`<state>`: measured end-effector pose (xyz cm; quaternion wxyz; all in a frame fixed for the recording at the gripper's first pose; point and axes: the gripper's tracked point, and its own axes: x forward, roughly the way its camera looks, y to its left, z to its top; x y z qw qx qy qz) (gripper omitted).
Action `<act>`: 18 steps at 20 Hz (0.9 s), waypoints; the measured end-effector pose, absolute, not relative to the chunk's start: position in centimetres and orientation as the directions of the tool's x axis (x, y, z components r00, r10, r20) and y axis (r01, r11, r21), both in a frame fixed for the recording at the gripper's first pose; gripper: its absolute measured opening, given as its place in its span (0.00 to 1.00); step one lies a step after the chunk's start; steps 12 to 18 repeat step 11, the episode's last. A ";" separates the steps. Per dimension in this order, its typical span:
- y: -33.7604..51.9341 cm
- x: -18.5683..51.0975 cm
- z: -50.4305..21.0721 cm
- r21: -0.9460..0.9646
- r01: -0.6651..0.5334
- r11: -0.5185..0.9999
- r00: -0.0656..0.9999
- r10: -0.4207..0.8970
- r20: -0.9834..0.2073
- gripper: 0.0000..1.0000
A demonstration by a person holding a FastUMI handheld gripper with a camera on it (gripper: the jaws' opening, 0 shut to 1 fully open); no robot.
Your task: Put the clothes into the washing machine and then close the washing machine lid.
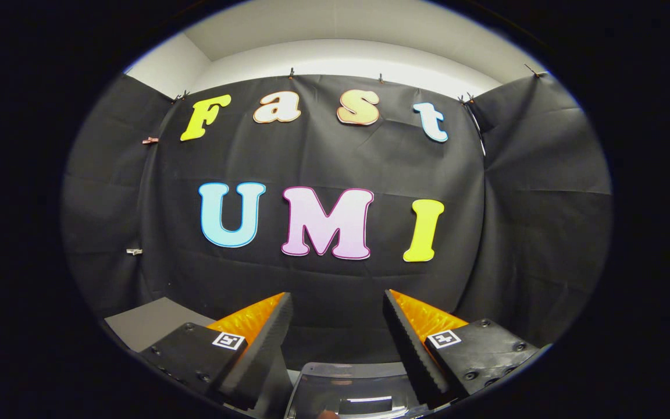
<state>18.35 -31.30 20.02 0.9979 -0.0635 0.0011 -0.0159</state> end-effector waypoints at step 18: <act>-31.3 18.2 20.0 -0.142 0.040 0.989 0.999 -0.040 -0.001 0.98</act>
